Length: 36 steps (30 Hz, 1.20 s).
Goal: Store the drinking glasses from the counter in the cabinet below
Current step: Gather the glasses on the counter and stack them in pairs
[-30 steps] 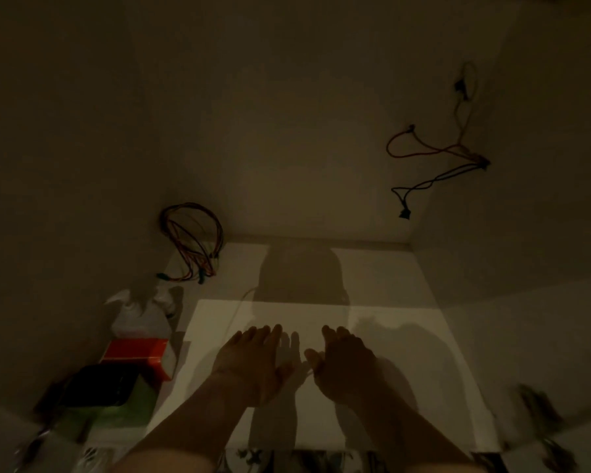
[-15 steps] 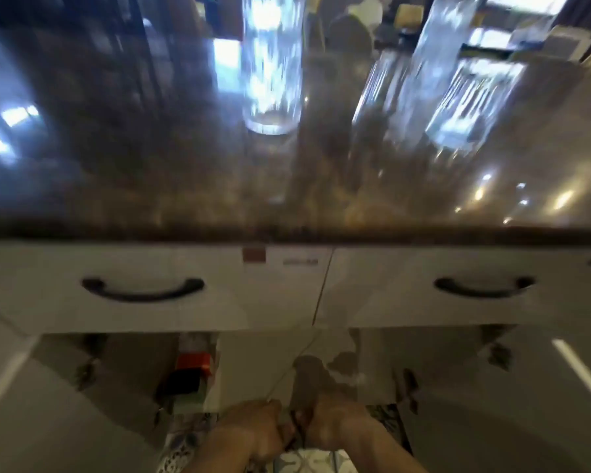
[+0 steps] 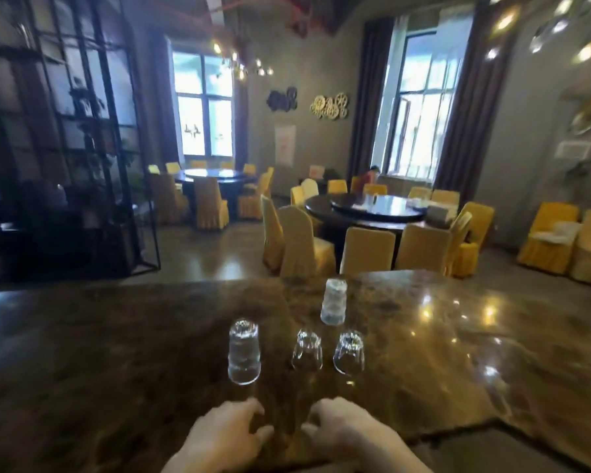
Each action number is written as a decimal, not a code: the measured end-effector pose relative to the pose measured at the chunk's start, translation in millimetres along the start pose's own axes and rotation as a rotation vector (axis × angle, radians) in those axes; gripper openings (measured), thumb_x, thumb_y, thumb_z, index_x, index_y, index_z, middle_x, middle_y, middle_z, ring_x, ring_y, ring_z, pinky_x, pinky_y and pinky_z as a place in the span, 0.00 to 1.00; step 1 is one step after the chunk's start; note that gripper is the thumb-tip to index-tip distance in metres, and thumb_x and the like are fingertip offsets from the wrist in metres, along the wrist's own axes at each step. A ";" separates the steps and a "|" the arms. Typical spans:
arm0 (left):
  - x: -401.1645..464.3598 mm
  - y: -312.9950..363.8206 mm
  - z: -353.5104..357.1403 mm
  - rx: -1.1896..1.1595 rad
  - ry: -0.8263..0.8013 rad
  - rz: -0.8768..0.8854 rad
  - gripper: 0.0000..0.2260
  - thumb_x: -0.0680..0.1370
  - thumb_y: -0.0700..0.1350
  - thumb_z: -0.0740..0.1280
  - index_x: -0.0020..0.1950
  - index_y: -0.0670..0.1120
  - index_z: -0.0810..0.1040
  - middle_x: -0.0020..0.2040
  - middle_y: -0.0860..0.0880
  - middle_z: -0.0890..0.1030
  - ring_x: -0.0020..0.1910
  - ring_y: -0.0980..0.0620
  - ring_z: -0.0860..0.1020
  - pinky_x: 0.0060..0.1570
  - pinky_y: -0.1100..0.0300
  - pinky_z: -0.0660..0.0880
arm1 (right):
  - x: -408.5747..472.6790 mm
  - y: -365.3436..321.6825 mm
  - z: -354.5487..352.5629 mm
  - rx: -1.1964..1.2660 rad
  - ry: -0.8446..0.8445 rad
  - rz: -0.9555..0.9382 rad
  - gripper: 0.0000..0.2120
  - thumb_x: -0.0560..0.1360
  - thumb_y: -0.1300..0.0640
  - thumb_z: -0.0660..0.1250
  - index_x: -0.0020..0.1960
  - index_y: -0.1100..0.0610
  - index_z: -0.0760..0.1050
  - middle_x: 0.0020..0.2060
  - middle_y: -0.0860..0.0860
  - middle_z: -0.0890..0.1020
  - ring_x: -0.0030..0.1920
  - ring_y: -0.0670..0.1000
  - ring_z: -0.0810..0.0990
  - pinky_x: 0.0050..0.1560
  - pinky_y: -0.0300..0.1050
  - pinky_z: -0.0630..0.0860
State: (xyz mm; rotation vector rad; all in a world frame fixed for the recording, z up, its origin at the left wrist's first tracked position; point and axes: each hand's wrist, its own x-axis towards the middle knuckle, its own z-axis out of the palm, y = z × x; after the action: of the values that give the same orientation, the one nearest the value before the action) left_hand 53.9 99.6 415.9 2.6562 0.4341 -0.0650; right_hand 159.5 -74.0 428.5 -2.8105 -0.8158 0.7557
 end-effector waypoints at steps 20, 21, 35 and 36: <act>116.8 -16.6 -25.4 0.256 0.305 0.116 0.47 0.74 0.66 0.67 0.79 0.60 0.36 0.80 0.50 0.36 0.78 0.48 0.35 0.77 0.48 0.41 | 99.8 17.7 -26.3 -0.027 0.612 -0.140 0.43 0.77 0.45 0.67 0.81 0.47 0.42 0.81 0.53 0.44 0.80 0.55 0.43 0.78 0.52 0.48; 125.0 -17.2 -24.5 0.279 0.275 0.107 0.48 0.73 0.66 0.67 0.79 0.60 0.36 0.80 0.50 0.35 0.78 0.48 0.35 0.77 0.49 0.41 | 111.8 21.1 -27.5 -0.034 0.591 -0.147 0.43 0.77 0.46 0.68 0.81 0.47 0.42 0.81 0.54 0.44 0.81 0.56 0.43 0.78 0.52 0.49; 222.4 4.7 -35.7 1.192 -0.256 0.054 0.18 0.77 0.43 0.69 0.66 0.44 0.74 0.59 0.41 0.77 0.56 0.40 0.77 0.58 0.45 0.72 | 231.4 12.7 -67.0 -0.478 0.106 -0.401 0.21 0.78 0.58 0.68 0.70 0.55 0.71 0.64 0.59 0.72 0.64 0.61 0.72 0.59 0.55 0.74; 225.4 7.0 -31.9 1.288 -0.272 0.079 0.15 0.78 0.42 0.68 0.64 0.43 0.76 0.56 0.40 0.79 0.54 0.39 0.78 0.56 0.45 0.73 | 234.3 9.4 -69.5 -0.511 0.103 -0.413 0.18 0.78 0.59 0.68 0.67 0.57 0.74 0.62 0.59 0.74 0.62 0.61 0.74 0.57 0.54 0.75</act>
State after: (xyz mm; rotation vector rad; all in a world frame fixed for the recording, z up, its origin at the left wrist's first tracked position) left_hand 269.3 173.3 421.5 3.7942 0.1977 -0.9565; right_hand 369.4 43.9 385.5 -2.8810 -1.7021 0.3713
